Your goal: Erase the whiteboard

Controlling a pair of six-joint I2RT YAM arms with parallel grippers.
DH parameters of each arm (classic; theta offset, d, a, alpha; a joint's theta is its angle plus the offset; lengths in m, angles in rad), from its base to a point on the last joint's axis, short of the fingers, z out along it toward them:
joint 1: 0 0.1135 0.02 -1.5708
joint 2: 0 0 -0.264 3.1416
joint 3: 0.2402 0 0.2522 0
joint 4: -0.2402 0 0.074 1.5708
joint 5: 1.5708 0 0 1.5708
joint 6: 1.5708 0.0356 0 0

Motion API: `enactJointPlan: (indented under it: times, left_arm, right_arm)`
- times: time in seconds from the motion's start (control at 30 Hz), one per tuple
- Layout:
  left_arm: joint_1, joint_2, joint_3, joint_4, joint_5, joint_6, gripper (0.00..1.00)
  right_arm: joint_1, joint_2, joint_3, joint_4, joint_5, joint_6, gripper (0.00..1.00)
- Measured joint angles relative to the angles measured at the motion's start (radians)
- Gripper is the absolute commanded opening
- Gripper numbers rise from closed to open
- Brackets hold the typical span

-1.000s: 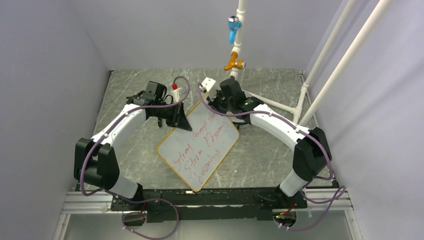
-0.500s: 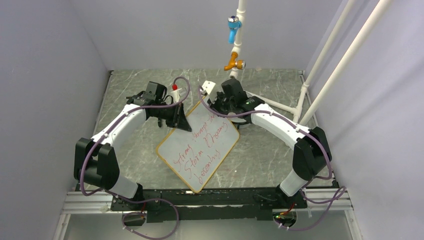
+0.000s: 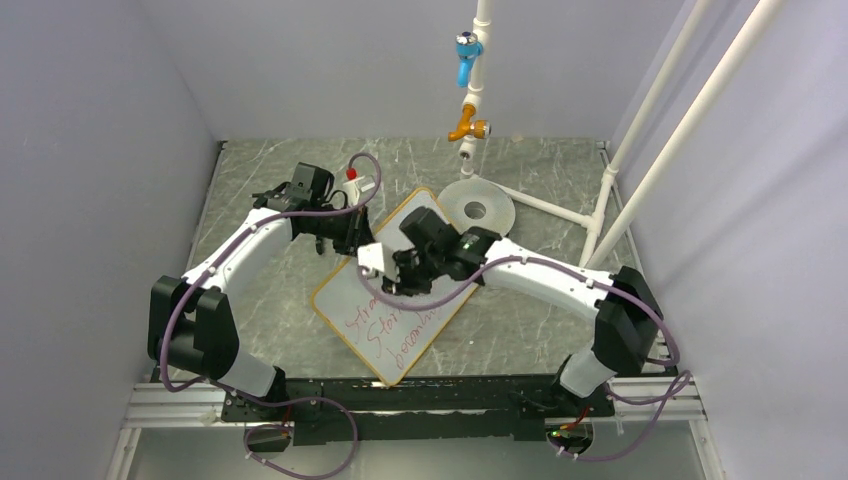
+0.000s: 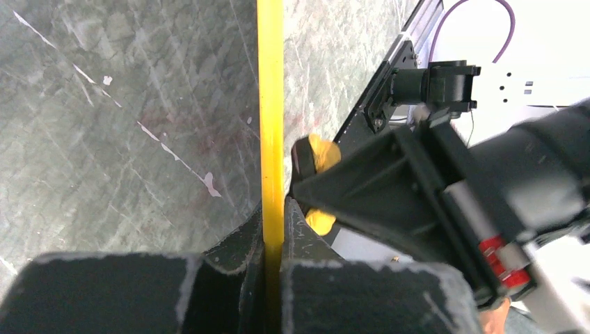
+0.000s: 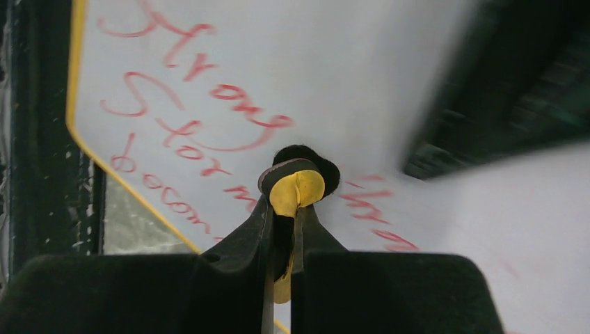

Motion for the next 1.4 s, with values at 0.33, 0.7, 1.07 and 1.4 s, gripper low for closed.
enactJointPlan:
  times: [0.33,0.7,1.07,1.4]
  left_arm:
    - [0.0,0.019,0.01,0.008,0.011,0.006,0.0]
    - [-0.001,0.13,0.122,-0.051,0.009,0.041,0.0]
    - [-0.015,0.153,0.174,-0.083,0.005,0.077,0.0]
    - [-0.017,0.146,0.164,-0.082,0.005,0.082,0.0]
  right_arm:
    - [0.31,0.056,0.032,0.019,0.254,-0.018,0.0]
    - [0.333,0.145,0.195,0.019,0.45,-0.065,0.0]
    - [0.4,0.116,0.055,-0.021,0.417,-0.201,0.0]
    - [0.397,0.185,0.191,-0.141,0.427,-0.23,0.0]
